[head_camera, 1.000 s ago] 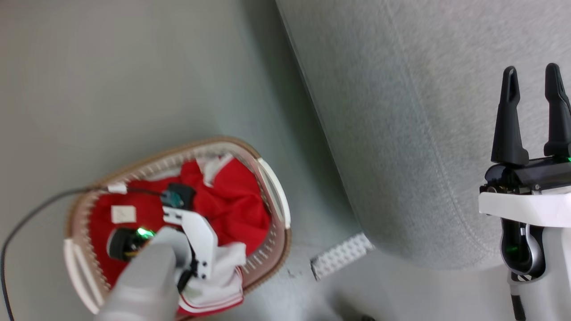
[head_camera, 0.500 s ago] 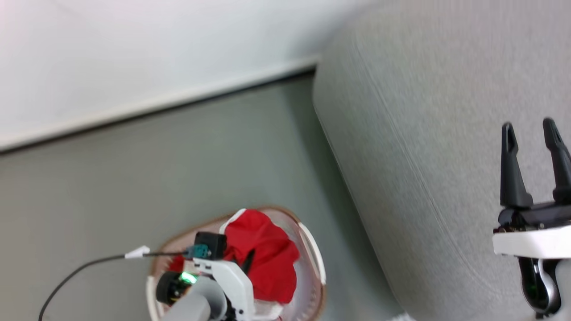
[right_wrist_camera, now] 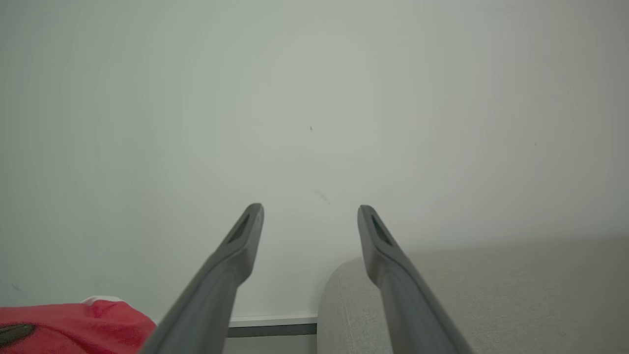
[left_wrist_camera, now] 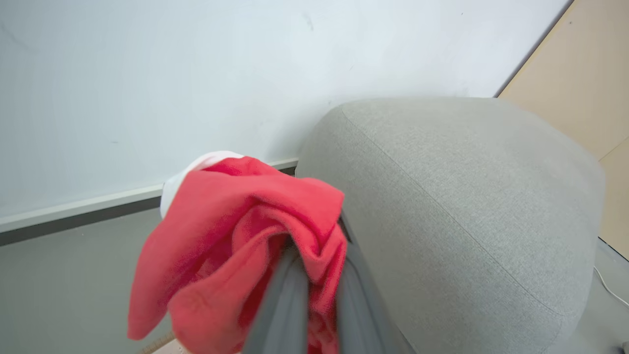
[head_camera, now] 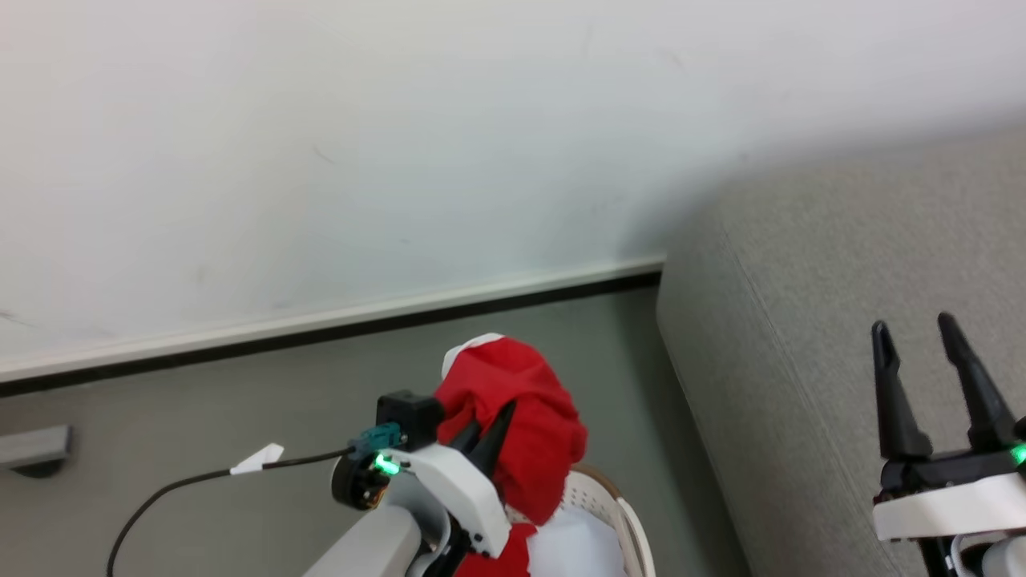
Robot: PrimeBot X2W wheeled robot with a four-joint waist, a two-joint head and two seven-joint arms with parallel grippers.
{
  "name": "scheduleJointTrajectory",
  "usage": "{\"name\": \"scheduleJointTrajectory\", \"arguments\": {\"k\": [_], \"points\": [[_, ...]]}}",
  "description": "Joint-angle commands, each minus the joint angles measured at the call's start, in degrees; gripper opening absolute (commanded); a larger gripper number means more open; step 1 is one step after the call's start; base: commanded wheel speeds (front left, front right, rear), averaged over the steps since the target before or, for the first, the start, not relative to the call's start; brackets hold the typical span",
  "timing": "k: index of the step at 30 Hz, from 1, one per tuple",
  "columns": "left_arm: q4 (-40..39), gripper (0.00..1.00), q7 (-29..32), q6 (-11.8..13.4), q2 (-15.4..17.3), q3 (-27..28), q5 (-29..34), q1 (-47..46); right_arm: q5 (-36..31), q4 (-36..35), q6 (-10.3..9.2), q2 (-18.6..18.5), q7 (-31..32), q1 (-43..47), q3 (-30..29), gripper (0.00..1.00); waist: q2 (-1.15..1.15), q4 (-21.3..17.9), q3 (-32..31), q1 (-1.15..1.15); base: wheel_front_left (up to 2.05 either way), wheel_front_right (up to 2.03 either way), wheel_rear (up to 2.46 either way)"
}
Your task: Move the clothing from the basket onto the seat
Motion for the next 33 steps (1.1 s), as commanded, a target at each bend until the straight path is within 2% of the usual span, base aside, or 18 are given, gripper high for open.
{"name": "scheduleJointTrajectory", "arguments": {"k": [1, 9, 20, 28, 33], "points": [[-1.1, 0.0, -0.4, 0.4, 0.2, 0.3, 0.4, -0.1, 0.4, 0.3, -0.12, 0.1, -0.1, 1.1, 0.2, 1.0, 0.0, 2.7, -2.8, 0.02, 0.0, 0.0, 0.0], [-11.7, 0.0, -0.1, 2.0, 2.7, 1.0, 2.3, -1.2, 1.8, 1.2, -0.12, 0.5, -0.1, 3.5, 3.8, 1.0, 0.0, 4.9, -6.1, 0.02, 0.0, 0.0, 0.0], [-27.3, 0.0, 4.3, 5.8, 6.5, 2.4, 1.9, -1.4, 3.0, 1.7, -0.12, 0.6, -0.1, 3.7, 8.8, 1.0, 0.0, 6.4, -7.4, 0.02, 0.0, 0.0, 0.0], [-31.6, 0.0, 6.5, 7.2, 7.3, 1.9, 1.5, -0.1, 4.0, 1.0, -0.12, 0.4, -0.1, 3.9, 12.6, 1.0, 0.0, 6.8, -7.0, 0.02, 0.0, 0.0, 0.0], [-31.9, 0.0, 7.1, 7.4, 6.7, 1.6, 1.0, -0.8, 3.4, -0.5, -0.12, -0.7, -0.1, 2.6, 18.4, 1.0, 0.0, 7.4, -6.4, 0.02, 0.0, 0.0, 0.0]]}}
